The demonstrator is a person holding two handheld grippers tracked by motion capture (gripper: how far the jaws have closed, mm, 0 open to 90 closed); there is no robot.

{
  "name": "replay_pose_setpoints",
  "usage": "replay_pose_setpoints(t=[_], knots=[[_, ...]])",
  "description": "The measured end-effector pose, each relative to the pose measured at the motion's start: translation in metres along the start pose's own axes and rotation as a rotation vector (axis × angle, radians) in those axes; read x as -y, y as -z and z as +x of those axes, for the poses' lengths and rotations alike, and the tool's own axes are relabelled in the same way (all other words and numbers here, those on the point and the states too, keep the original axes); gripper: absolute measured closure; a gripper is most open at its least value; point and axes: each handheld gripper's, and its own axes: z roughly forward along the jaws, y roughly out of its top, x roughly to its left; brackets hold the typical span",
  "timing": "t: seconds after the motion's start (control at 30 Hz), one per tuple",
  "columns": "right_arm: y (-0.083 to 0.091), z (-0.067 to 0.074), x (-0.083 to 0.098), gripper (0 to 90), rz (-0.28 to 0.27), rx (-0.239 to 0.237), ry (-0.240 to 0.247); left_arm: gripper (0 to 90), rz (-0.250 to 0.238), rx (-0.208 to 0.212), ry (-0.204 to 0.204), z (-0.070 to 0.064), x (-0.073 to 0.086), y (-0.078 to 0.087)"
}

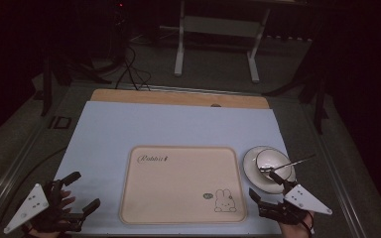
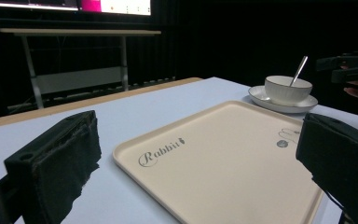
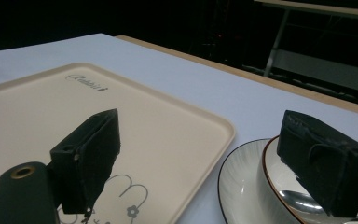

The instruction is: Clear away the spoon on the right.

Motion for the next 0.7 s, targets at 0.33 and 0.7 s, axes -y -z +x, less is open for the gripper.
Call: replay_pose_setpoints(t=[0.33, 0.7], knots=[[0.003, 0.003, -0.005, 11.8, -0.011, 0.016, 0.001, 0.0, -0.006, -0.003, -0.001, 0.0, 0.0, 0.001], [0.015, 0.002, -0.034, 11.1, -0.068, 0.057, -0.025, 0.0, -0.005, 0.003, -0.01, -0.001, -0.001, 0.001]])
